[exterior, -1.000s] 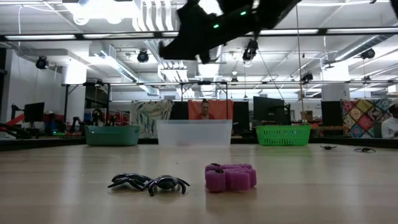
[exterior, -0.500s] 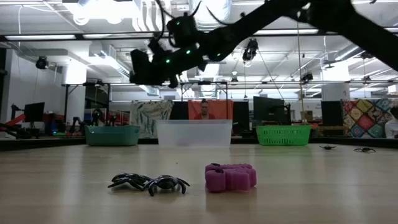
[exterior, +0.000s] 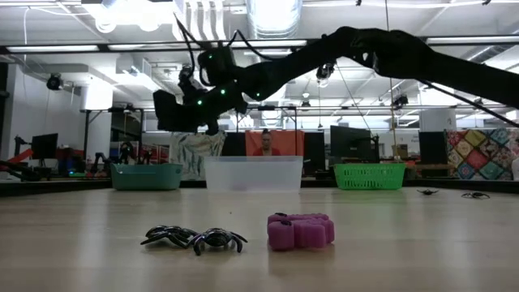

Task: Sort Halloween decoration
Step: Put the white skull toy into the light blue bin

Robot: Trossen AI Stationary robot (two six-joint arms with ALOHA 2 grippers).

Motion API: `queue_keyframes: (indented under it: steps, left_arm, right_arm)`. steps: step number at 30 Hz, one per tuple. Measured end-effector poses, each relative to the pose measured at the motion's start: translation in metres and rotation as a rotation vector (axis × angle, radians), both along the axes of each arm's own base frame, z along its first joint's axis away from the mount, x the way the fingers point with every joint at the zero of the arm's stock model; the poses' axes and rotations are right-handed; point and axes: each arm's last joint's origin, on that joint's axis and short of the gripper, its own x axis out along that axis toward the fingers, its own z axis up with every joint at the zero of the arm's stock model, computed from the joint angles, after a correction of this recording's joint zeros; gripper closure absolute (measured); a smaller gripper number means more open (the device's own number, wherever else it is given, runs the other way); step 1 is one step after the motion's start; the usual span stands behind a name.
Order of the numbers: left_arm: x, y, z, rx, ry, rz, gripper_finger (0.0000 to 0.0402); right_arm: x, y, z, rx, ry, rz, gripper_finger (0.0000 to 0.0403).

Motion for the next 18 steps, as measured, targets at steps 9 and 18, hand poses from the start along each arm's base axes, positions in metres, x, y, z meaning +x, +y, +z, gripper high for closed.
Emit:
queue_keyframes:
  steps: [9, 18]
  left_arm:
    - [0.0017, -0.0011, -0.0015, -0.008, 0.006, -0.002, 0.0402]
    - [0.002, -0.0012, -0.0016, -0.015, 0.004, -0.002, 0.0402]
  right_arm:
    - [-0.0039, -0.0079, -0.0089, 0.06, 0.043, -0.074, 0.0296]
    - [-0.0042, -0.0082, -0.0101, 0.061, 0.053, -0.073, 0.0262]
